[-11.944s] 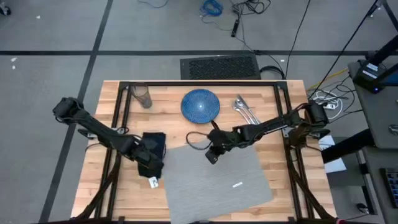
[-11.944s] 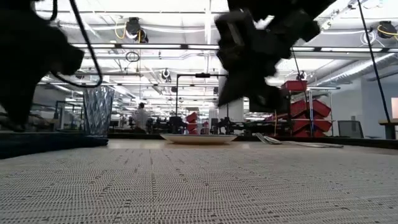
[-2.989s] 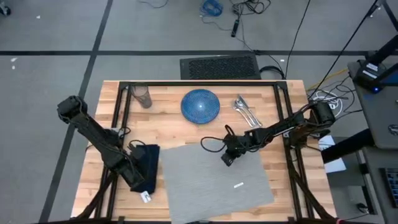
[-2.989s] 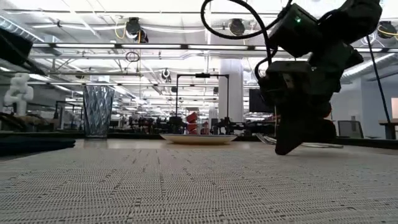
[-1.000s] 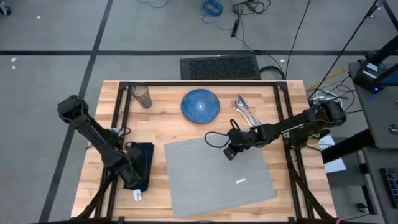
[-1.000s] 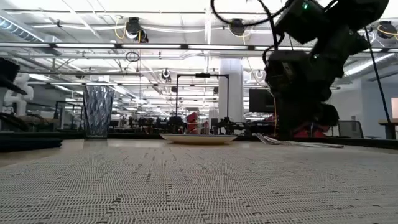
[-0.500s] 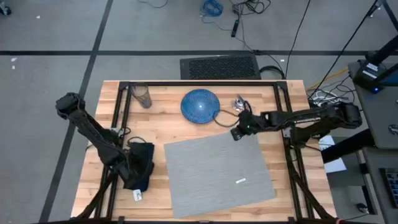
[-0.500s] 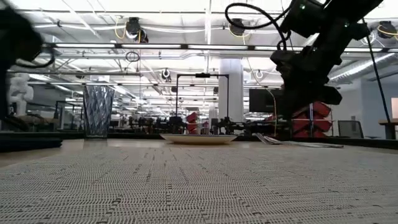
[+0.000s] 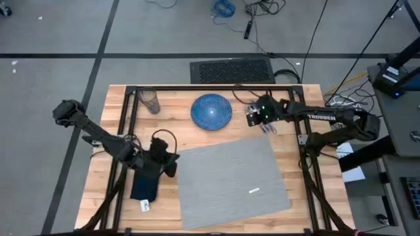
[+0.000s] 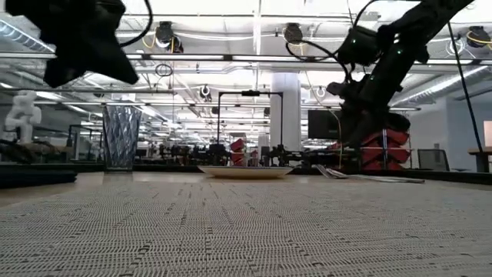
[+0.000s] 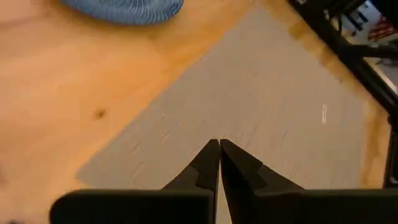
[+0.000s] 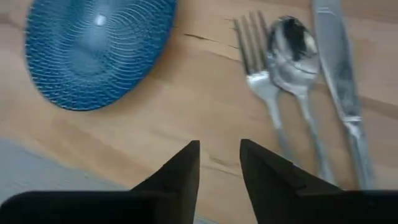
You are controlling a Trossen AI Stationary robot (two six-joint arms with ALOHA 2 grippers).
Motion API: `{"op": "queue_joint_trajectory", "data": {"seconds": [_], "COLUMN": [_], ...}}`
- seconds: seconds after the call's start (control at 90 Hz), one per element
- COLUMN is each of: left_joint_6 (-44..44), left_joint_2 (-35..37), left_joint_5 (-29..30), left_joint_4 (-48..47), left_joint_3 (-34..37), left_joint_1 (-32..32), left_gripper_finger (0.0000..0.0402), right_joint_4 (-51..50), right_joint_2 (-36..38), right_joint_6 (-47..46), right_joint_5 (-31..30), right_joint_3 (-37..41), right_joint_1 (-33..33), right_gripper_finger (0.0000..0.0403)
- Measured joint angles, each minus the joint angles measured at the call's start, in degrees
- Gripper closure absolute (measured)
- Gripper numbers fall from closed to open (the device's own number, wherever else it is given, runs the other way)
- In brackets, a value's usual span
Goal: Set table place
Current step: Put the silver fork on the blue table napkin
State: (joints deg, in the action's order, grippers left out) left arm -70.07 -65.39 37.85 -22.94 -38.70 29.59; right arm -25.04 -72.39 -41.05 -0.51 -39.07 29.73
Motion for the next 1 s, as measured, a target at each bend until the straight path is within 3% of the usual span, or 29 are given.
{"op": "queue_joint_trajectory", "data": {"seconds": [0.544, 1.0], "left_joint_6": [3.5, 3.35], "left_joint_2": [-0.01, -0.02], "left_joint_5": [-3.32, -3.76], "left_joint_4": [0.99, 0.99], "left_joint_3": [0.0, 0.0], "left_joint_1": [-3.7, -3.7], "left_gripper_finger": [0.0402, 0.0402], "right_joint_4": [-0.65, -0.16], "right_joint_2": [-13.8, -15.05], "right_joint_6": [10.94, 13.78], "right_joint_5": [4.98, 3.22], "right_joint_3": [-2.14, -4.93], "right_joint_1": [5.28, 6.25], "right_gripper_finger": [0.0314, 0.0314]}}
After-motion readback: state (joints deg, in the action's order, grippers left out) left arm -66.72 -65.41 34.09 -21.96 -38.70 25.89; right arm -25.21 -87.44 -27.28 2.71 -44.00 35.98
